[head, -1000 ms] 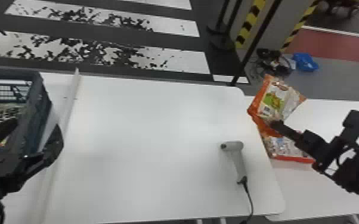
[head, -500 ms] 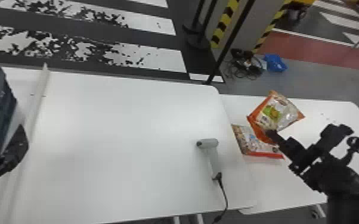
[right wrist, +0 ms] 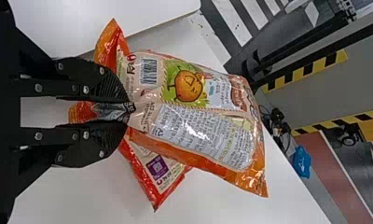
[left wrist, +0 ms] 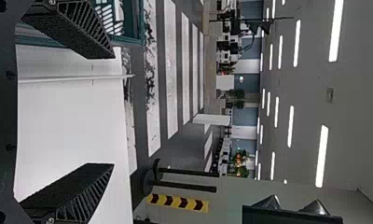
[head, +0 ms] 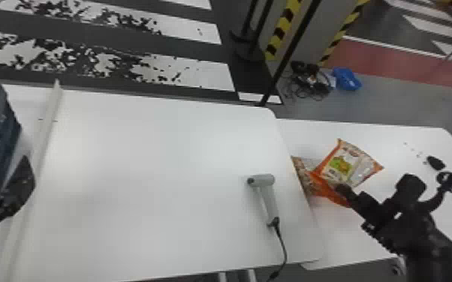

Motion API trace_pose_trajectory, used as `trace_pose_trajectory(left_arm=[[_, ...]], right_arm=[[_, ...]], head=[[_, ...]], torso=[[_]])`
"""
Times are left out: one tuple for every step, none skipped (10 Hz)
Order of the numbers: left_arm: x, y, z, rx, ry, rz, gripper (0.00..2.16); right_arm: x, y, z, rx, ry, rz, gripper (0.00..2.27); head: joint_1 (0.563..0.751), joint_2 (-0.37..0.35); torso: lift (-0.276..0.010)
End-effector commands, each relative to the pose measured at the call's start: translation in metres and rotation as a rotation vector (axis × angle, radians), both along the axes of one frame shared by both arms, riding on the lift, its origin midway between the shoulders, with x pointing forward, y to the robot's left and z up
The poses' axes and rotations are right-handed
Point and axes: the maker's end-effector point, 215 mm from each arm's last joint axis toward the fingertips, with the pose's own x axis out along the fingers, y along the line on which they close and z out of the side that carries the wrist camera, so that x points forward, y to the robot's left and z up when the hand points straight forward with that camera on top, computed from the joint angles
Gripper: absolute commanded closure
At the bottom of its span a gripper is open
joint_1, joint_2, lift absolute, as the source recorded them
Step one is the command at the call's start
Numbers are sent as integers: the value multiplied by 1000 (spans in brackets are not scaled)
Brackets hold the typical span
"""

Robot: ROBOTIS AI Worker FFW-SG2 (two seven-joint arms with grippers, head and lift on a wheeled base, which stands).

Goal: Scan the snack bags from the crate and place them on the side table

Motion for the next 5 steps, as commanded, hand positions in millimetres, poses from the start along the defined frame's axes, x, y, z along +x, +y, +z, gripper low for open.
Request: trace_pose_trajectory(left_arm=[[-4, -1, 2, -1, -8, -2, 36], [-7, -2, 6, -2, -14, -4, 36], [-10, 1, 9, 1, -22, 1, 36], [-11, 1, 9, 1, -24, -1, 36], [-12, 0, 8, -1, -24, 0, 36]], right_arm=[[-5, 0, -7, -5, 21, 5, 46], [-7, -1, -4, -16, 16, 9, 46], [-8, -2, 3, -35, 9, 18, 46], [-8, -3, 13, -56, -2, 27, 46], [-9, 0, 25, -86, -17, 44, 53]], head=[[695, -350], [695, -350], [695, -350], [695, -350], [695, -350]], torso=[[-50], [-50], [-50], [-50], [-50]])
